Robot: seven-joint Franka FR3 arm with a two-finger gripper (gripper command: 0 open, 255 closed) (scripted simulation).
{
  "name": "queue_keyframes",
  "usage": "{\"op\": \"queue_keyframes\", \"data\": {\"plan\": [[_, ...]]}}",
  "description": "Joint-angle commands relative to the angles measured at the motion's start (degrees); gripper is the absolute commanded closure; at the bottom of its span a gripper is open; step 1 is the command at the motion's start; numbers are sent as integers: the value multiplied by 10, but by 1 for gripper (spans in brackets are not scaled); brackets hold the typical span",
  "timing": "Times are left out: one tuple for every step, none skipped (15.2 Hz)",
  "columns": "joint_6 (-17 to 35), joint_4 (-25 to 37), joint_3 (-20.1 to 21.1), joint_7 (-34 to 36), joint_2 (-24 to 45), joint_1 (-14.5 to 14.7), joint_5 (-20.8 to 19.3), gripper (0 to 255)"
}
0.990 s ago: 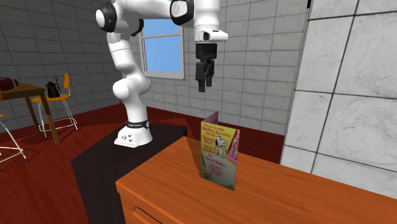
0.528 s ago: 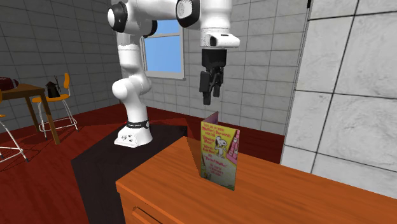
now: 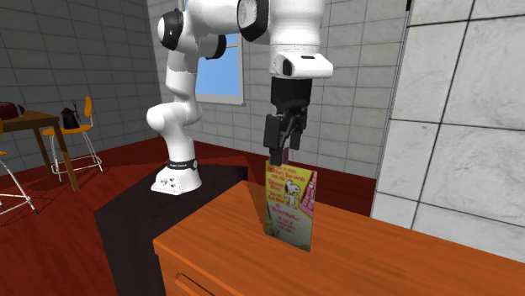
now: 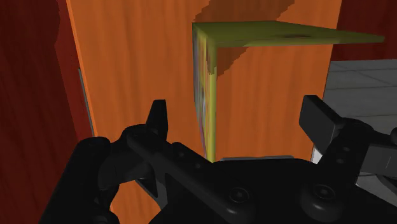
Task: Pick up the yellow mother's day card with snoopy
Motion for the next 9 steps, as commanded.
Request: {"op": "queue_keyframes", "data": {"plan": [[2, 20, -1, -6, 27, -13, 12, 0], [9, 13, 0, -7, 28, -12, 13, 0], [16, 7, 0, -7, 28, -12, 14, 0], [24, 0, 1, -8, 29, -11, 14, 0], [31, -6, 1, -9, 30, -11, 15, 0], [38, -12, 1, -10, 32, -11, 16, 0], [45, -18, 2, -11, 33, -11, 17, 0], [49, -22, 2, -11, 34, -10, 17, 0], [49, -21, 2, -11, 34, -10, 17, 0]]}}
